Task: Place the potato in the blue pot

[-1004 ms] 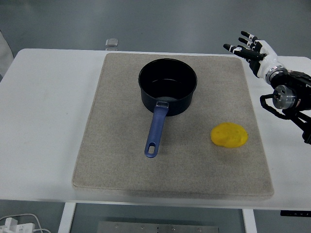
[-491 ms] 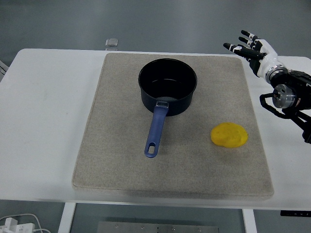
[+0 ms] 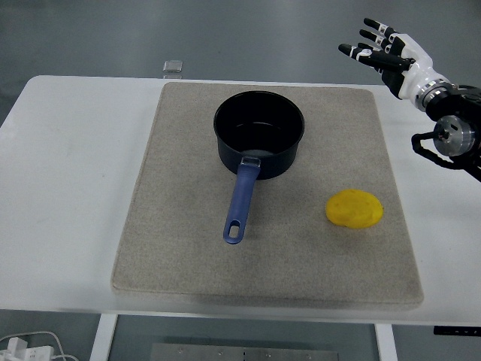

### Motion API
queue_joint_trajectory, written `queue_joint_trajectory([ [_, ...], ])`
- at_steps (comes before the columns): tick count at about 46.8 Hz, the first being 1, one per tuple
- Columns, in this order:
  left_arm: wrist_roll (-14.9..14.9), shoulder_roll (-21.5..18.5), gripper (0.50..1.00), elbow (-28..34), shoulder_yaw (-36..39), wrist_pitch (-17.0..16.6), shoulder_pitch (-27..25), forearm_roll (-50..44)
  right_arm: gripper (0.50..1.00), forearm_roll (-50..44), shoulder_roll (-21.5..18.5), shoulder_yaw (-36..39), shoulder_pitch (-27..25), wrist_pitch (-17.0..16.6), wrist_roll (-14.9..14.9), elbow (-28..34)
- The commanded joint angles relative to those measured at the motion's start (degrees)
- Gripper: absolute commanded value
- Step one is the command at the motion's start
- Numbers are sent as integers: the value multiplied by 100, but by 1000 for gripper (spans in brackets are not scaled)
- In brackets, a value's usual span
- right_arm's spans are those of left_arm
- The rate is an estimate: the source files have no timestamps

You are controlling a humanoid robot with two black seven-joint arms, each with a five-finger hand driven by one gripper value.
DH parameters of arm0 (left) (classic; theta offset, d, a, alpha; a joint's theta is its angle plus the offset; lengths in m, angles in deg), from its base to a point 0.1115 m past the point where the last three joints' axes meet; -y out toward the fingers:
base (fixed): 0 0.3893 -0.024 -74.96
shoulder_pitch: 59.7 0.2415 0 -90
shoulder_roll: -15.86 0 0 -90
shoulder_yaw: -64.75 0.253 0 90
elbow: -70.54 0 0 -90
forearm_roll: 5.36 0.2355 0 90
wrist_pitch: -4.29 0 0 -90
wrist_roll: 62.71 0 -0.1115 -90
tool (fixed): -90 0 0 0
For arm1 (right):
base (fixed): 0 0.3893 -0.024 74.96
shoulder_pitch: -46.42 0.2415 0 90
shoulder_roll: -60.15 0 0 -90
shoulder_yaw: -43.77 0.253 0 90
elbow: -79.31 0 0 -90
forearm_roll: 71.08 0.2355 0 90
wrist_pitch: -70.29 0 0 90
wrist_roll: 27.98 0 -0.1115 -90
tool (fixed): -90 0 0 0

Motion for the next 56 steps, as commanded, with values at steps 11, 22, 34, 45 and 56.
queue_joint_trajectory([
  [11, 1, 0, 1000, 0, -4, -1, 1, 0, 944, -1151, 764, -164, 2, 6, 13, -838],
  [22, 1, 0, 1000, 0, -4, -1, 1, 0, 944, -2065, 1625, -585, -33, -29, 110, -1813],
  [34, 1, 0, 1000, 0, -4, -1, 1, 0, 944, -2874, 2460, -1017, -51, -178, 233, -2631],
  [45, 1, 0, 1000, 0, -4, -1, 1, 0, 944, -3744, 3216, -1175, -165, -635, 391, -3185],
  [56, 1, 0, 1000, 0, -4, -1, 1, 0, 944, -4474, 3314, -1175, -622, -600, 593, -3256],
])
